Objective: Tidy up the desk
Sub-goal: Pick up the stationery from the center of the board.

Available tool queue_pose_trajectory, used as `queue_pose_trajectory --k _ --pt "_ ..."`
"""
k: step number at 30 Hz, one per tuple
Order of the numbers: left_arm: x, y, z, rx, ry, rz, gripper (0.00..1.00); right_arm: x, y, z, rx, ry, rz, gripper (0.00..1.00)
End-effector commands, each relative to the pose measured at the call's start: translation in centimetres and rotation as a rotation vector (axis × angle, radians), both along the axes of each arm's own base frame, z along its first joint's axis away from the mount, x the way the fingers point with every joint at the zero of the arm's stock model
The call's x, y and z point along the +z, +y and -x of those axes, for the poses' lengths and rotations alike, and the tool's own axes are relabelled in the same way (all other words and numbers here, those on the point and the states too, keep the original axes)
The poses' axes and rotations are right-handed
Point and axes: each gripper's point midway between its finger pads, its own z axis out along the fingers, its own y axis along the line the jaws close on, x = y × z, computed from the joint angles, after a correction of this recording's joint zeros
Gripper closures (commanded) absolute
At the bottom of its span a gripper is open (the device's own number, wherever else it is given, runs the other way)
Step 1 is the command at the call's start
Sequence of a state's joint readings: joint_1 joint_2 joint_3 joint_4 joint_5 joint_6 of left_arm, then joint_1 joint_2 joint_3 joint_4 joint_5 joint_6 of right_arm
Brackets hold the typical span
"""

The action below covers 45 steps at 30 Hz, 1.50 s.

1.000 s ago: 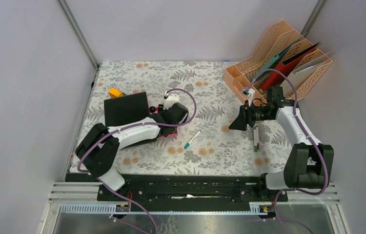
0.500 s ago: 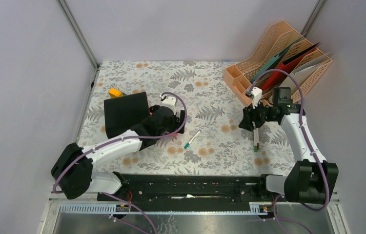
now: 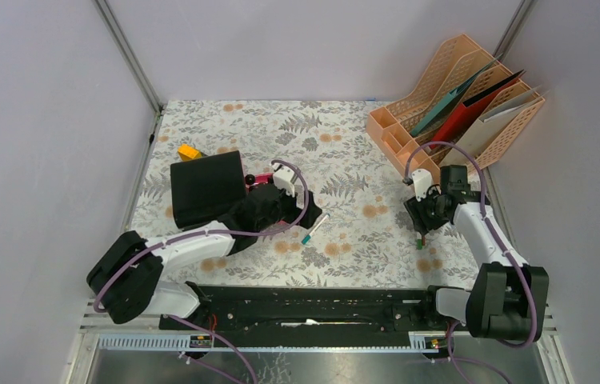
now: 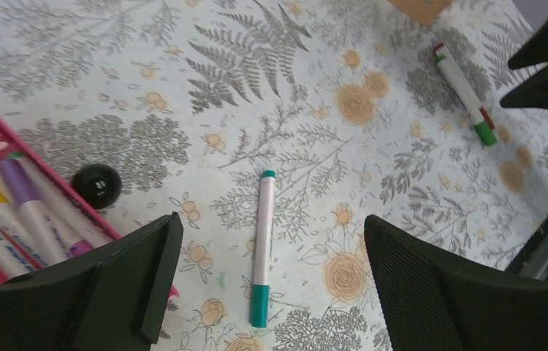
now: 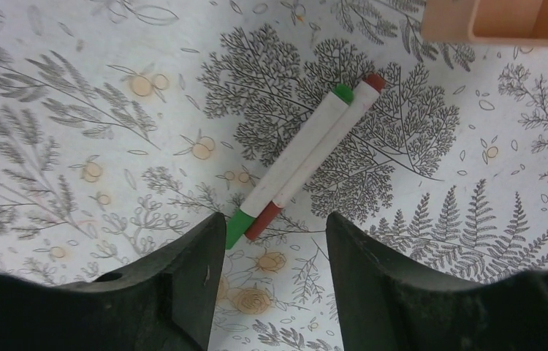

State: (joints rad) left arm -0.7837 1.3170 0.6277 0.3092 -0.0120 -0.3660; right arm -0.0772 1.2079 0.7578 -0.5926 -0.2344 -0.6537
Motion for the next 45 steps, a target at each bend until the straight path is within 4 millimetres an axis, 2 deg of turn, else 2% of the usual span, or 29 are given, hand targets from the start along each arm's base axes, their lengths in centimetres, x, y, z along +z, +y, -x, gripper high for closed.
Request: queue_pose_trajectory --k 1,6,14,31,45 --pt "2.3 -2.5 0.0 -0.109 -0.053 0.091 0.01 -1.0 -1.9 -1.1 -0.039 -0.013 0.093 0.43" --pt "1.9 -2.9 0.1 -0.14 -0.058 0.086 0.01 -2.2 -2.1 -1.3 -0.063 0.03 0.09 0.56" --pt "1.9 -3.2 0.4 -0.162 -0.056 0.093 0.01 -3.3 -2.0 -1.5 -0.084 0.081 0.081 0.62" --pt "1.9 -3.0 1.5 -0.215 -0.049 0.07 0.01 -4.5 -2.6 -1.1 -0.11 0.139 0.108 0.65" --pt "1.7 -1.8 2.6 -0.222 -0.076 0.053 0.01 -6.0 -1.5 -0.4 -0.091 0.216 0.048 0.65"
